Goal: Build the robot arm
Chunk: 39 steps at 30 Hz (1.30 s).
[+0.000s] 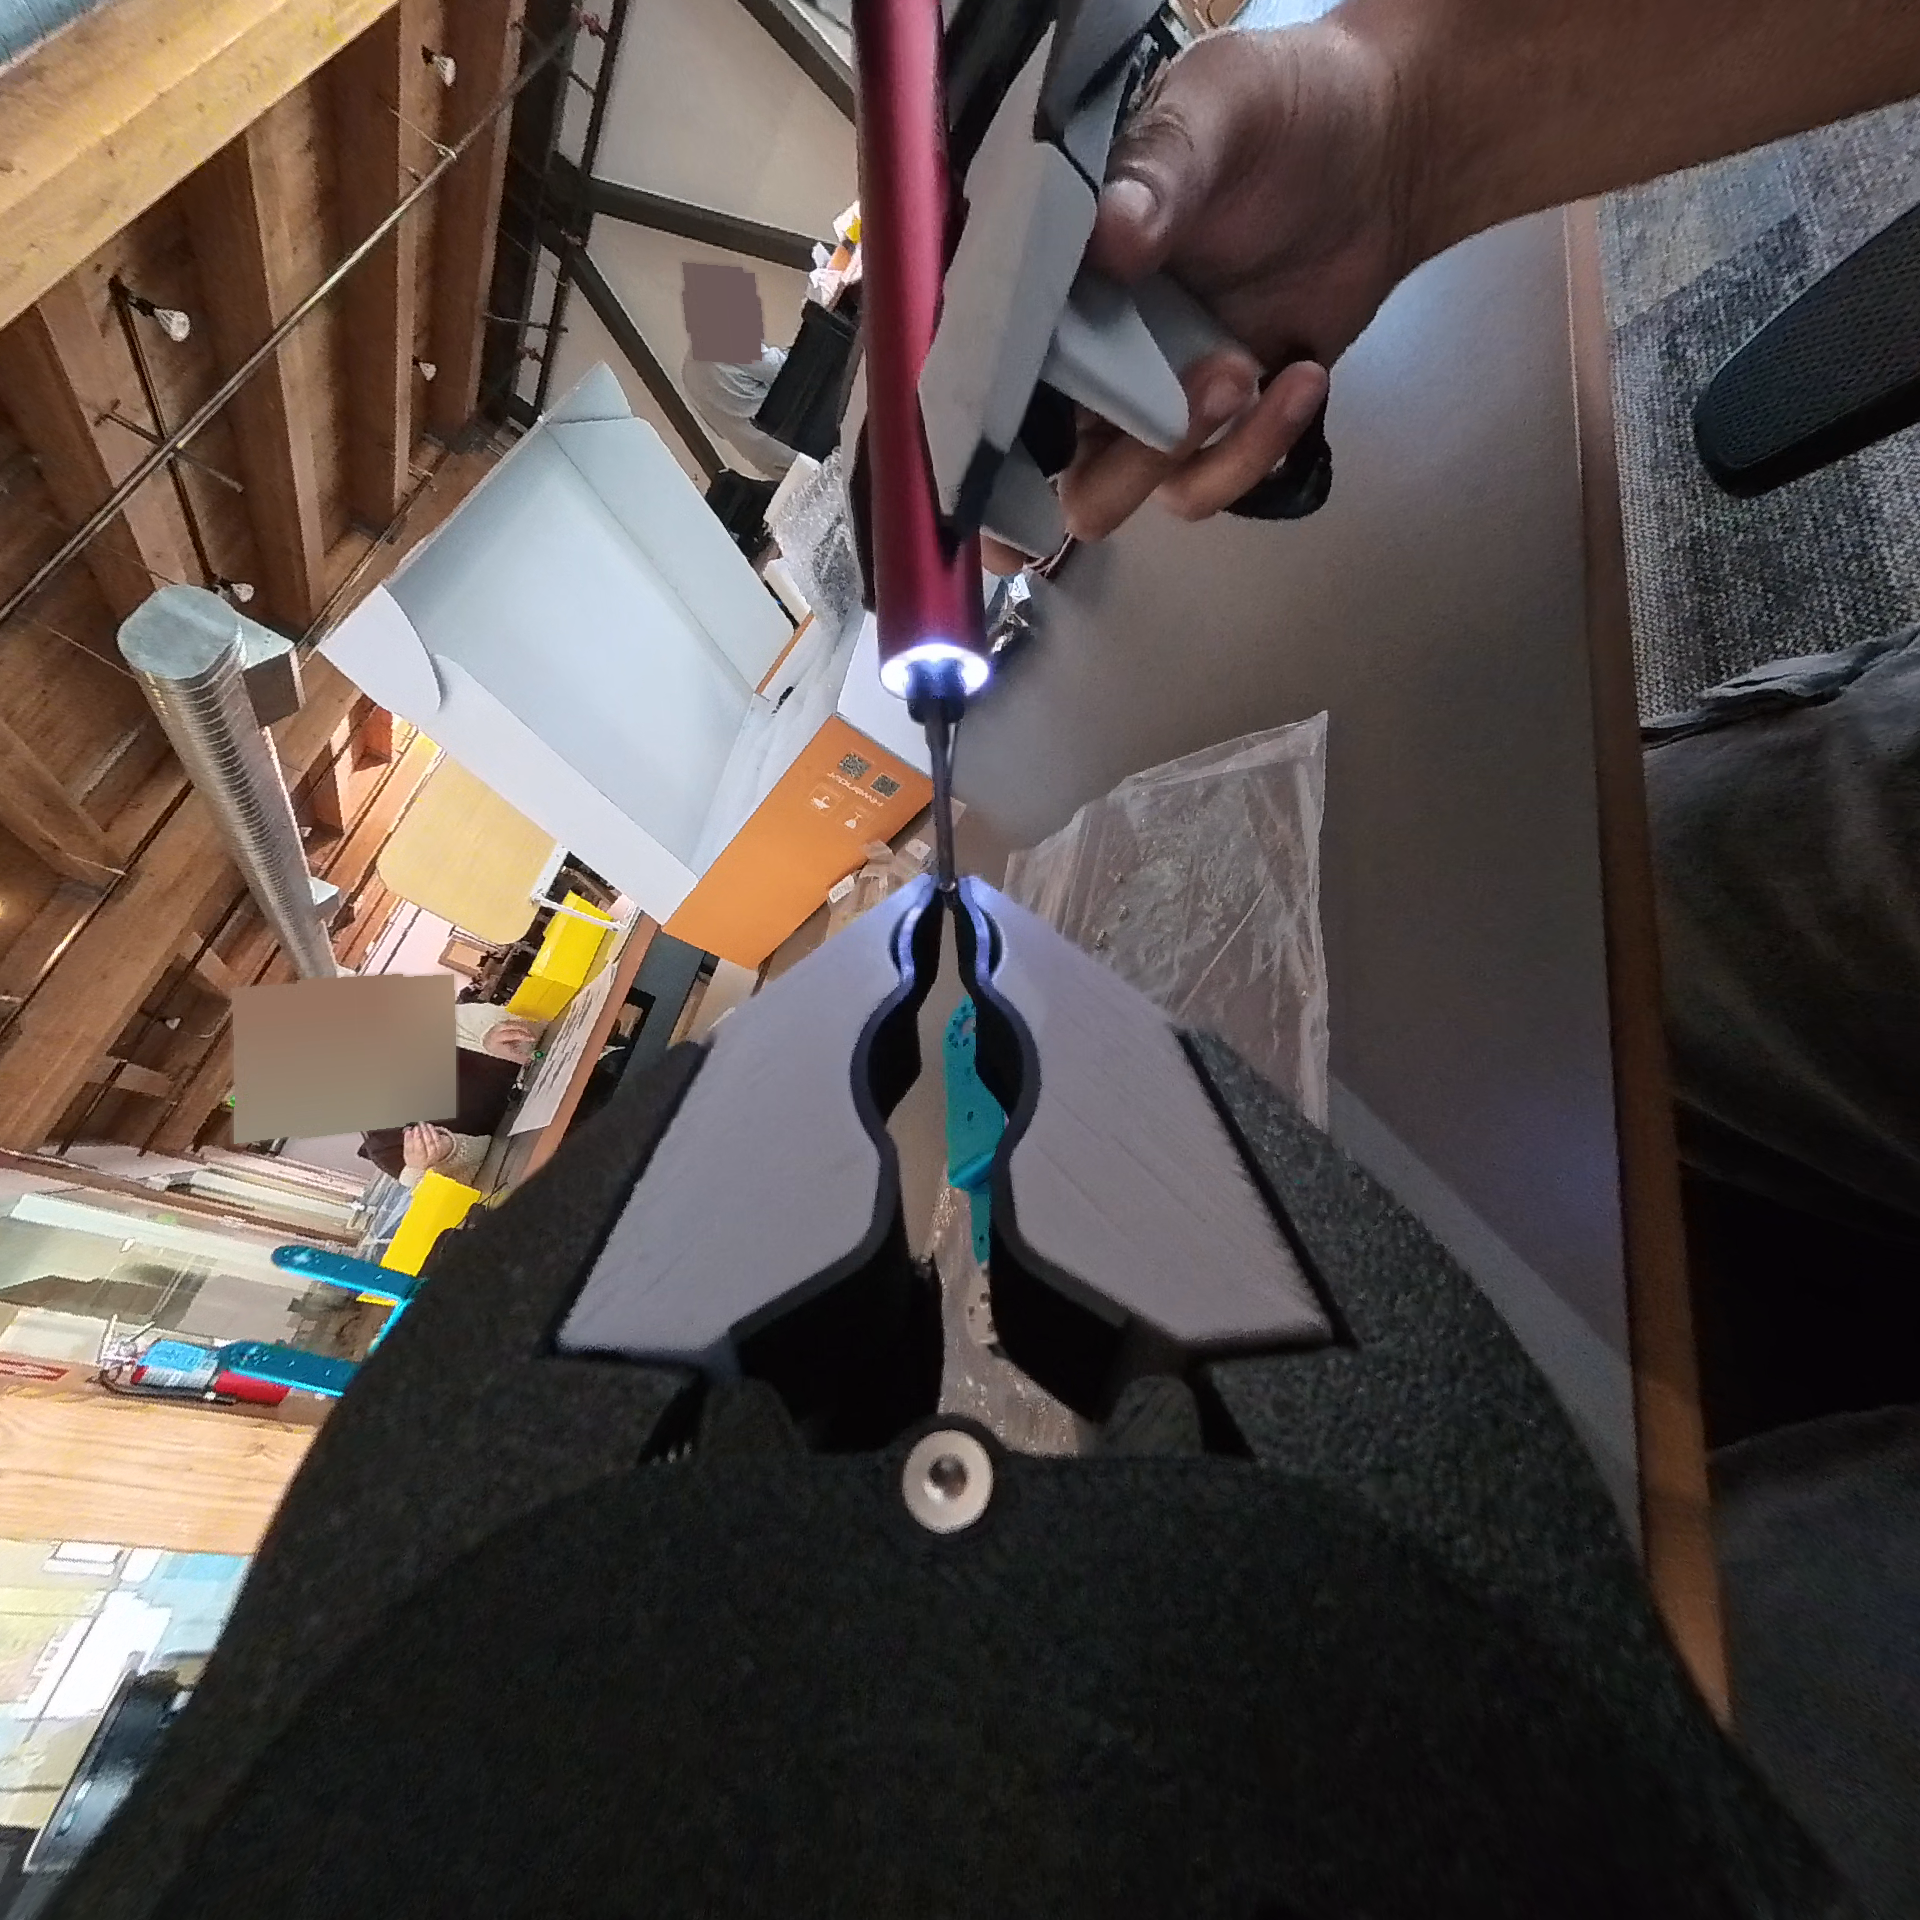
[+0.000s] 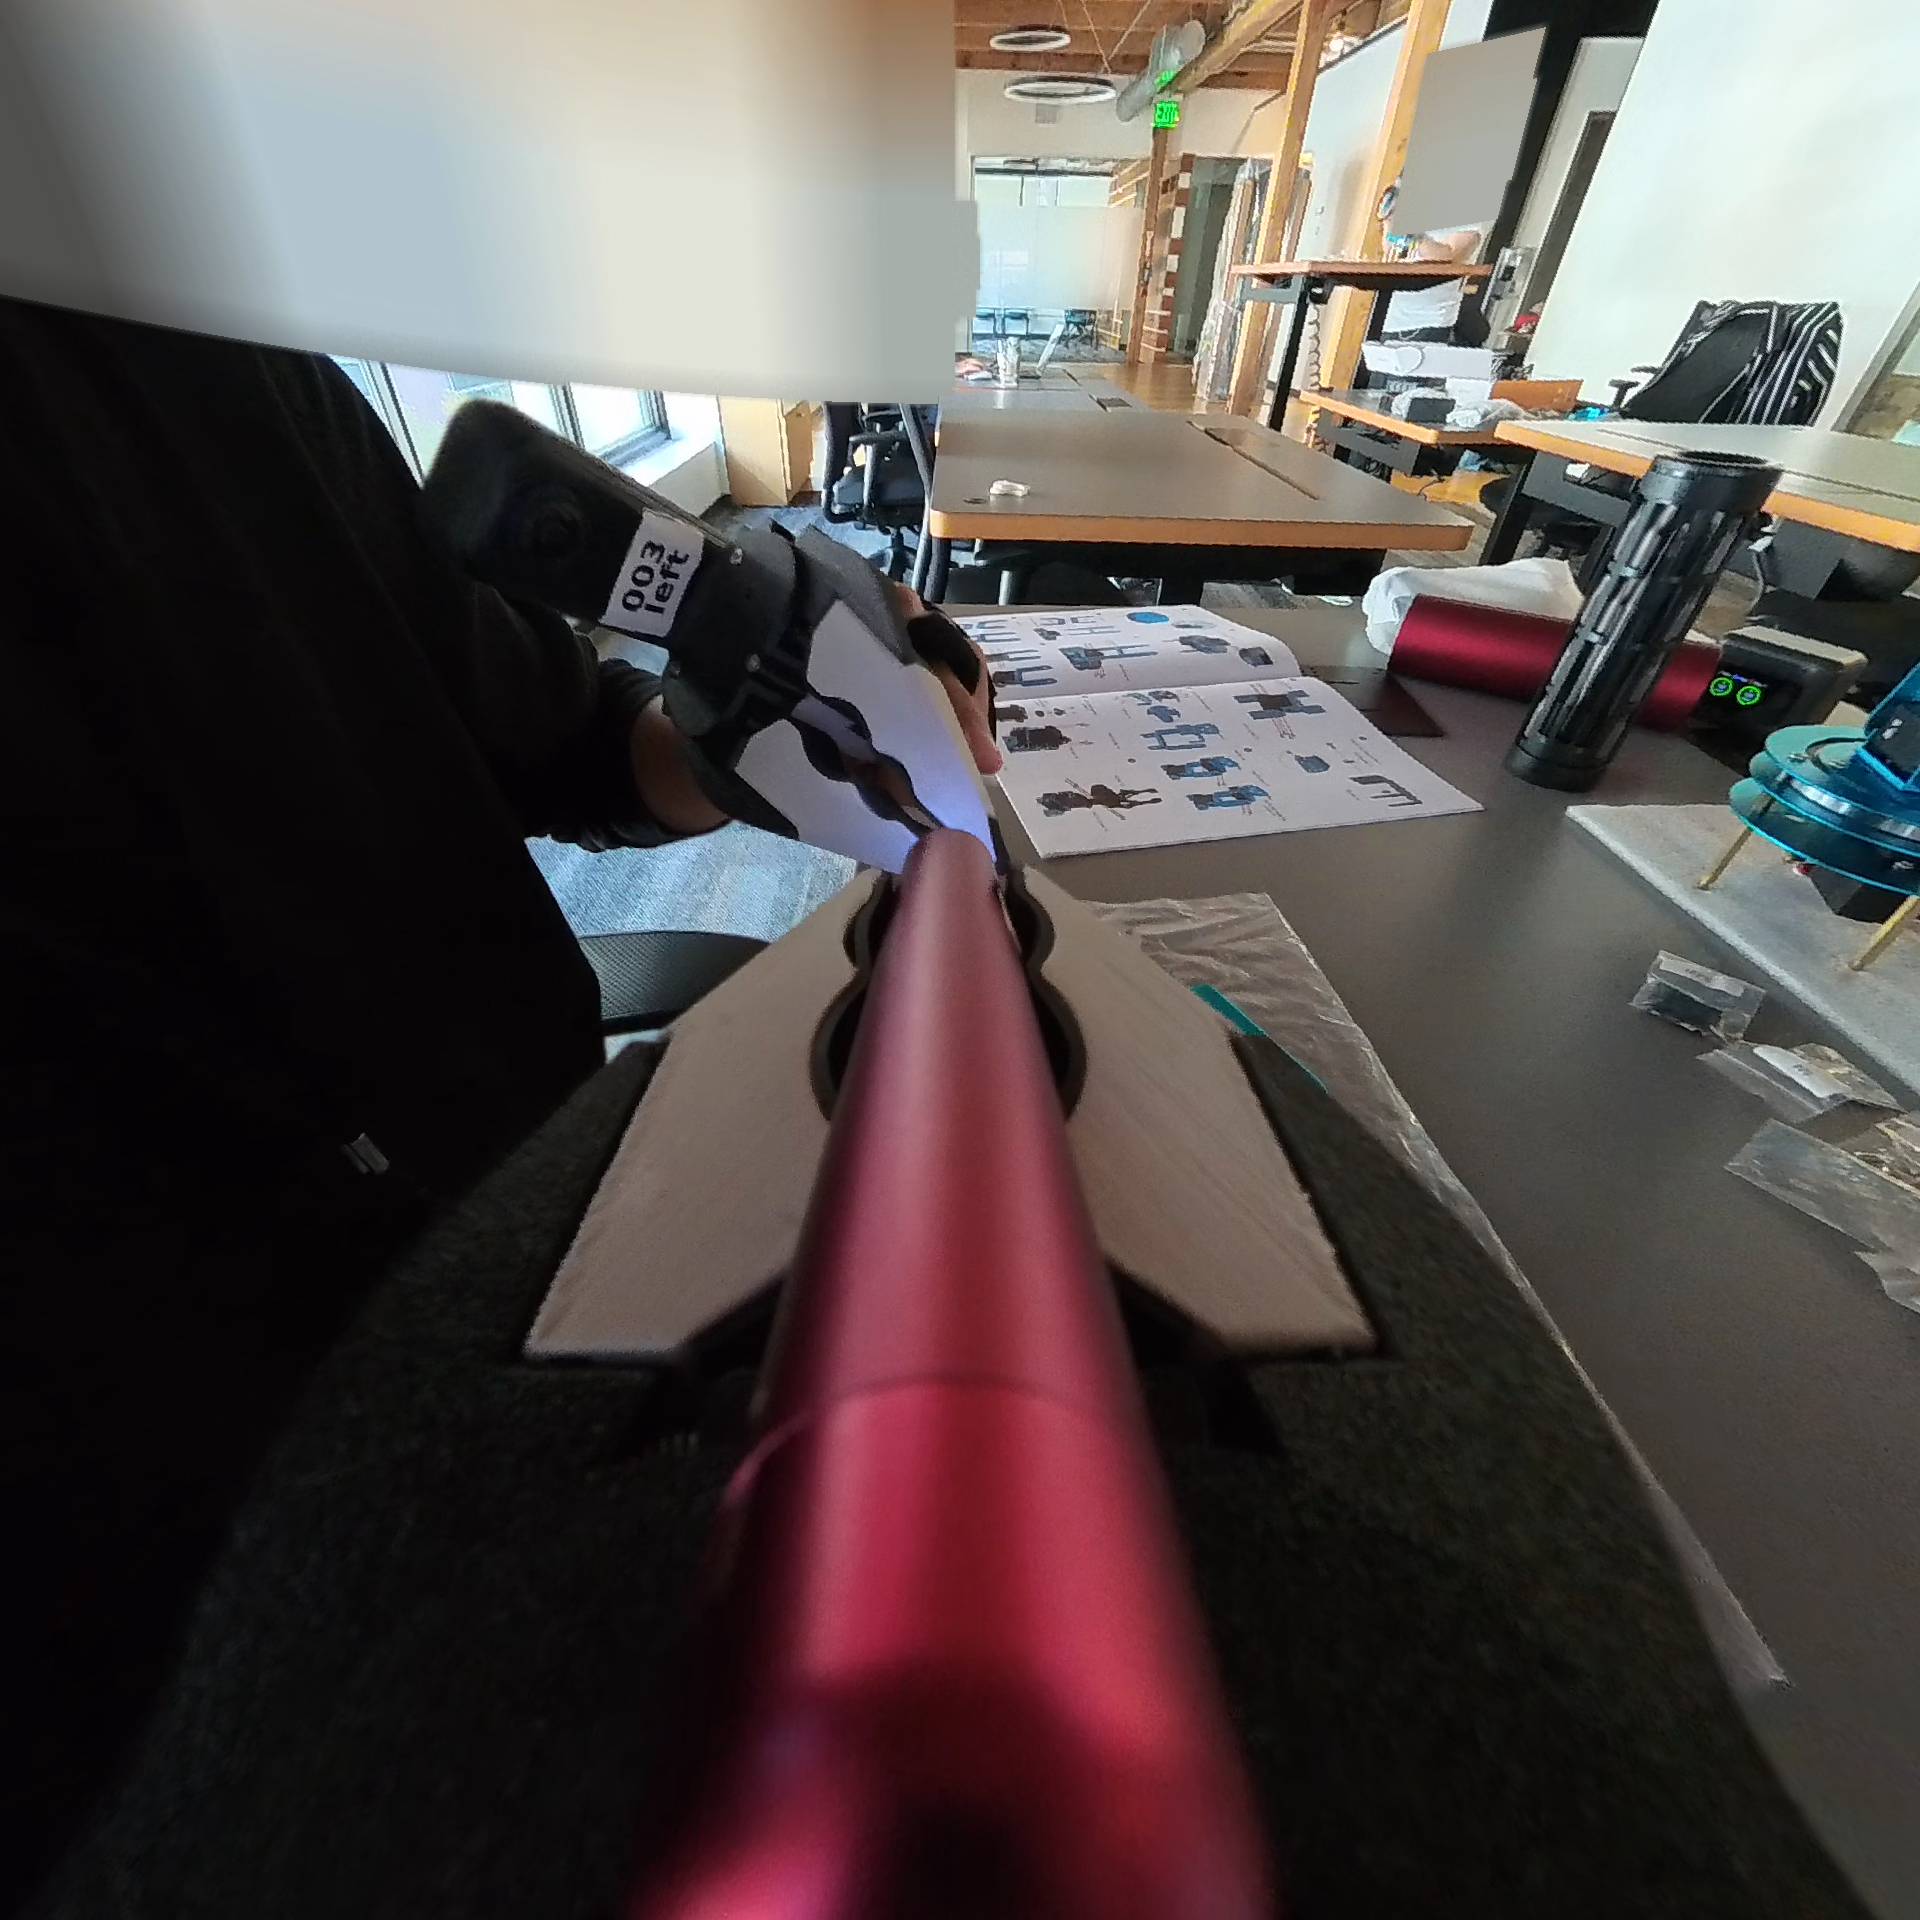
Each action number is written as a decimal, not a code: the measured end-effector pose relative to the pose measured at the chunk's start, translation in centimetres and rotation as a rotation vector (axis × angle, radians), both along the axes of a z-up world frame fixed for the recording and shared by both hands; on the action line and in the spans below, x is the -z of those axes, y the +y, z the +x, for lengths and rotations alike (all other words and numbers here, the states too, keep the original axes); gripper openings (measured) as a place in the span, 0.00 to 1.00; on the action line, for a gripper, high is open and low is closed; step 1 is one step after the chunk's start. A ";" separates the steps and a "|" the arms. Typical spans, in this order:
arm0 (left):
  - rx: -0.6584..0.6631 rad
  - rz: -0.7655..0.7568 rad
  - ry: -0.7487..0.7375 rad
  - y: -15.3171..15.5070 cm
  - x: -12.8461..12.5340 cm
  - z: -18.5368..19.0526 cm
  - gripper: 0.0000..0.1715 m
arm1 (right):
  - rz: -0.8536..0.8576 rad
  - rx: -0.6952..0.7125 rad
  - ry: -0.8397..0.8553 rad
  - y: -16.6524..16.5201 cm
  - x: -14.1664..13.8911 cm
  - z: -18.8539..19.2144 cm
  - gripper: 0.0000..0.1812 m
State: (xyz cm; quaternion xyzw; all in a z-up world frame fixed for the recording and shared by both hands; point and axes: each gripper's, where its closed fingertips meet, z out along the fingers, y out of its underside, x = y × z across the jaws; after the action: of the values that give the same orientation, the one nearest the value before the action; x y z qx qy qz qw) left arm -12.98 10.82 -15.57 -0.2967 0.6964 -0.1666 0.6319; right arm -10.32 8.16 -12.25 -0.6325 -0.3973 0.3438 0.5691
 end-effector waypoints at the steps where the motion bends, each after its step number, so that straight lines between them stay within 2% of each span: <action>1: -0.004 0.005 0.009 0.1 0.2 0.0 0.00 | 0.005 0.006 -0.013 0.0 0.1 0.0 0.12; 10: -0.066 0.044 0.138 1.2 2.3 0.2 0.00 | 0.075 0.088 -0.187 0.5 1.7 -0.5 0.11; 18: -0.073 0.035 0.145 1.1 1.8 0.3 0.01 | 0.125 0.096 -0.182 0.3 1.7 -0.5 0.11; 22: -0.077 -0.028 0.136 1.2 1.6 0.1 0.12 | 0.131 0.083 -0.160 0.4 1.6 -0.5 0.12; 27: -0.084 -0.152 0.133 2.3 1.6 -1.4 0.16 | 0.122 0.074 -0.098 0.8 1.3 0.1 0.12; 31: -0.084 -0.336 0.126 3.5 1.7 -3.1 0.16 | 0.112 0.069 -0.065 1.1 1.2 0.5 0.12; 34: -0.027 -0.500 0.088 2.5 1.2 -3.4 0.15 | 0.101 0.078 -0.037 1.6 1.2 0.8 0.12; 39: -0.035 -0.606 -0.012 1.4 -0.3 -2.1 0.15 | 0.113 0.146 -0.036 2.5 0.5 1.1 0.12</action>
State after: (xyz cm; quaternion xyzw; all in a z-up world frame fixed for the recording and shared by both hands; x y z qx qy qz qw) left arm -15.05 12.26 -15.32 -0.4827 0.6060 -0.3576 0.5214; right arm -9.26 10.61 -12.79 -0.6329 -0.3791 0.2669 0.6201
